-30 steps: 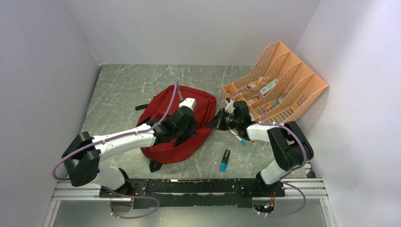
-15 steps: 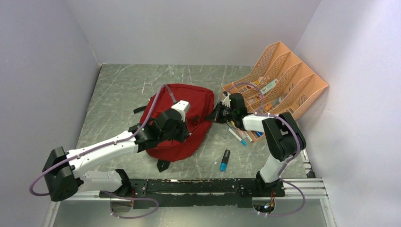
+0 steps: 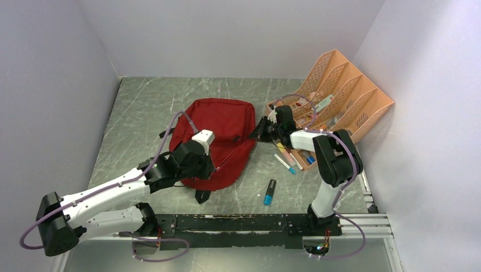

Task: Pack the student bag
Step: Zip the student bag at the center of the board.

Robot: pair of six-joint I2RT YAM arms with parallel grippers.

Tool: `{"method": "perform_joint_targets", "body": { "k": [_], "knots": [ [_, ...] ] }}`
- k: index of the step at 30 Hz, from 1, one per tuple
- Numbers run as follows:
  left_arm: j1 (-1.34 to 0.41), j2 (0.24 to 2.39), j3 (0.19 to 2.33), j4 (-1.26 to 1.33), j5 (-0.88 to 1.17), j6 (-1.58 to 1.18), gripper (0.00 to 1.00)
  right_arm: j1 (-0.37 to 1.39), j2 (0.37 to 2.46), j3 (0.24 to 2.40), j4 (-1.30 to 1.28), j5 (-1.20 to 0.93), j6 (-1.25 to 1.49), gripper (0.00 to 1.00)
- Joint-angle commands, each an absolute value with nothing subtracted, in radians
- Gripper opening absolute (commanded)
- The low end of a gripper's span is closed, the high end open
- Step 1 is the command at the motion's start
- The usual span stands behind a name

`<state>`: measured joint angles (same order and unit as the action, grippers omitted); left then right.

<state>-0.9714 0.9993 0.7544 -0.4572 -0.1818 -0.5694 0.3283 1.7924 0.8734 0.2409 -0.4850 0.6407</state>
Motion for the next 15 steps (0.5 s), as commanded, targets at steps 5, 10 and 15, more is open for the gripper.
{"method": "perform_joint_targets", "body": {
  "k": [5,10,15],
  "knots": [
    [-0.973,1.024,0.751,-0.437,-0.187,-0.592,0.05,0.303,1.651,0.832,0.215,-0.4,0.638,0.39],
    [-0.973,1.062,0.762,-0.41,-0.19,-0.596,0.05,0.311,1.483,0.755,0.162,-0.358,0.631,0.47],
    [-0.973,1.028,0.741,-0.405,-0.251,-0.646,0.05,0.495,1.329,0.761,0.009,-0.223,0.476,0.48]
  ]
}}
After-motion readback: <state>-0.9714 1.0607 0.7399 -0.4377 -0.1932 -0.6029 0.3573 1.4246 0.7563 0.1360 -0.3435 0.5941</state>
